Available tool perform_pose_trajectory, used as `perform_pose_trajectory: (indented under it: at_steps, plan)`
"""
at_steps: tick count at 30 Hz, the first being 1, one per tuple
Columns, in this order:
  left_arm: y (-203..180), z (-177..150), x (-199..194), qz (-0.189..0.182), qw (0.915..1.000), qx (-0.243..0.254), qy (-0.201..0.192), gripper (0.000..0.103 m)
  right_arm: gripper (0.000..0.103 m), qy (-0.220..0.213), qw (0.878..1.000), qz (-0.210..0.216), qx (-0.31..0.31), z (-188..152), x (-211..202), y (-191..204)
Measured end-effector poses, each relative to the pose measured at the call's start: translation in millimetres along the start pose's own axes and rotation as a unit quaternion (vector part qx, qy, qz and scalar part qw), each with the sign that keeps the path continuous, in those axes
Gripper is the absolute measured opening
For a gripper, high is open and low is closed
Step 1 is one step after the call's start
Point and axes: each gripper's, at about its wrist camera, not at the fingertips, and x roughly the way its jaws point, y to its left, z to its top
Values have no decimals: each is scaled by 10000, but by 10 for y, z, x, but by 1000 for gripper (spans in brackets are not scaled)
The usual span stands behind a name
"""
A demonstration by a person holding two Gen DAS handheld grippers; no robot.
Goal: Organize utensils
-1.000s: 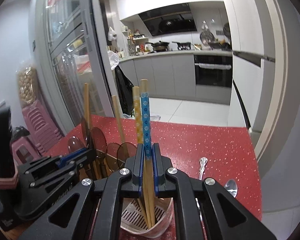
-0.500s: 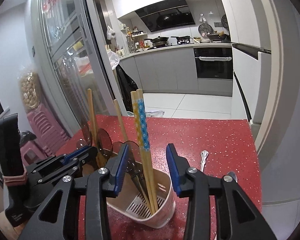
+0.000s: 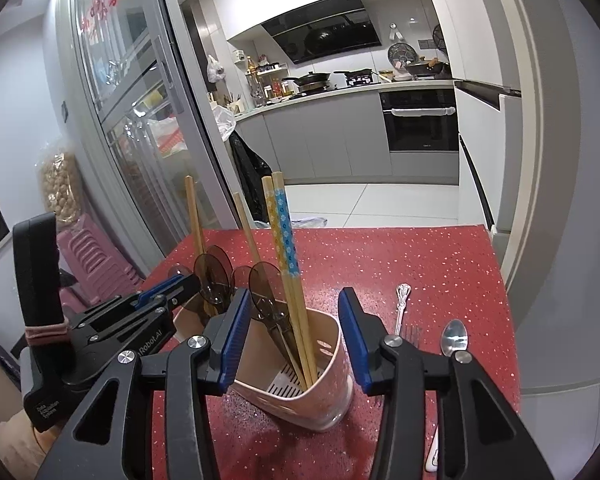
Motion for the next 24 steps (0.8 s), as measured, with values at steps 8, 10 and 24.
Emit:
perform_pose_trajectory:
  at_steps: [8,10,24]
  plan:
    - [2,10,-21,106,9999,54,-15,103,49,139,9998,-60,128,-35,31,-54]
    - [-2,5,-101,143,9996,57,-248,103,50,151,9998,-73,140,-39,34,-63]
    - [-22,25,-116,160,9995,203,-184,103,51,273,9992,-169,232,-23,66,-83]
